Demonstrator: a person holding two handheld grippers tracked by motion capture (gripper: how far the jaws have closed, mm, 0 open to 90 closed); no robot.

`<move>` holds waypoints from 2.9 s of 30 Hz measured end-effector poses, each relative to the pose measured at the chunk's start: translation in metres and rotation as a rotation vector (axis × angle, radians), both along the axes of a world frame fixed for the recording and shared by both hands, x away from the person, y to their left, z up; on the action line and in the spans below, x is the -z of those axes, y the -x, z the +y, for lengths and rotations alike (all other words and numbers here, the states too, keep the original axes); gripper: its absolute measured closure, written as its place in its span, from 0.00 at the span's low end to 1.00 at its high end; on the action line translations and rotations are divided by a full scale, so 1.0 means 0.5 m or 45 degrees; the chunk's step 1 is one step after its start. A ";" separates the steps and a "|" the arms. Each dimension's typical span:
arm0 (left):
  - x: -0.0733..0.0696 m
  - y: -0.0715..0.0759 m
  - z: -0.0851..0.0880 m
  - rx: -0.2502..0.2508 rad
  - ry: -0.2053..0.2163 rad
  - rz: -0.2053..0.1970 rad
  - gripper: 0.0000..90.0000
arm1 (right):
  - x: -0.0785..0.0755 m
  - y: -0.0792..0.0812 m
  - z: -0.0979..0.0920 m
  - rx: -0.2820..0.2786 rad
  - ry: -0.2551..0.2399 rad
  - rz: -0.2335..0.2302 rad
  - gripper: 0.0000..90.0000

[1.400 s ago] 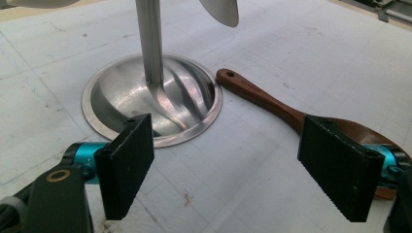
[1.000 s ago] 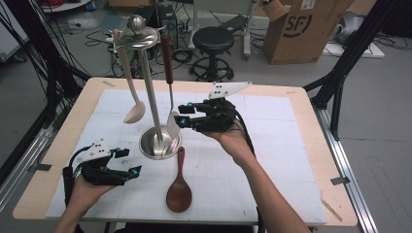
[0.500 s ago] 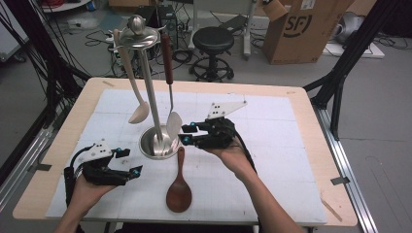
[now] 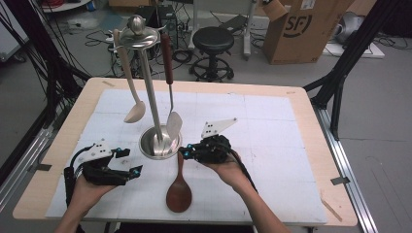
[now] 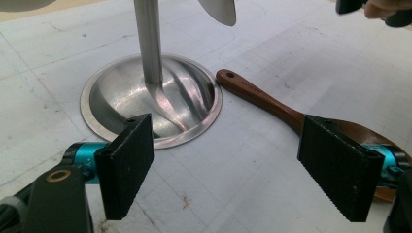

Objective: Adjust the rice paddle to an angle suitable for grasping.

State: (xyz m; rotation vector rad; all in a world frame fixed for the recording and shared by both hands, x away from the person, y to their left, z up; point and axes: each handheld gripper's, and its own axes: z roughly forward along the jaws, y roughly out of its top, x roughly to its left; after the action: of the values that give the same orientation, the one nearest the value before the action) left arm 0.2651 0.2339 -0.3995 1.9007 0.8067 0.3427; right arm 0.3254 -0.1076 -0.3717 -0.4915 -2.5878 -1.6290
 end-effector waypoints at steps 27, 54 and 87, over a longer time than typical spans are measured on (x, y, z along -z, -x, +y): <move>0.002 -0.001 -0.003 0.008 -0.011 0.004 0.24 | 0.116 0.026 0.057 -0.006 0.158 0.071 0.99; 0.003 -0.001 -0.005 0.011 -0.014 0.005 0.24 | 0.146 0.038 0.109 -0.072 0.283 0.049 0.99; 0.003 -0.001 -0.006 0.012 -0.015 0.003 0.24 | 0.147 0.046 0.086 -0.104 0.314 0.069 0.99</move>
State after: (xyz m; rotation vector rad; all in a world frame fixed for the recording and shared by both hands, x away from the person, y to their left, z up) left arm 0.2657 0.2308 -0.4012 1.9155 0.7984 0.3404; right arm 0.3023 -0.0648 -0.4451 -0.4281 -2.7420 -1.2620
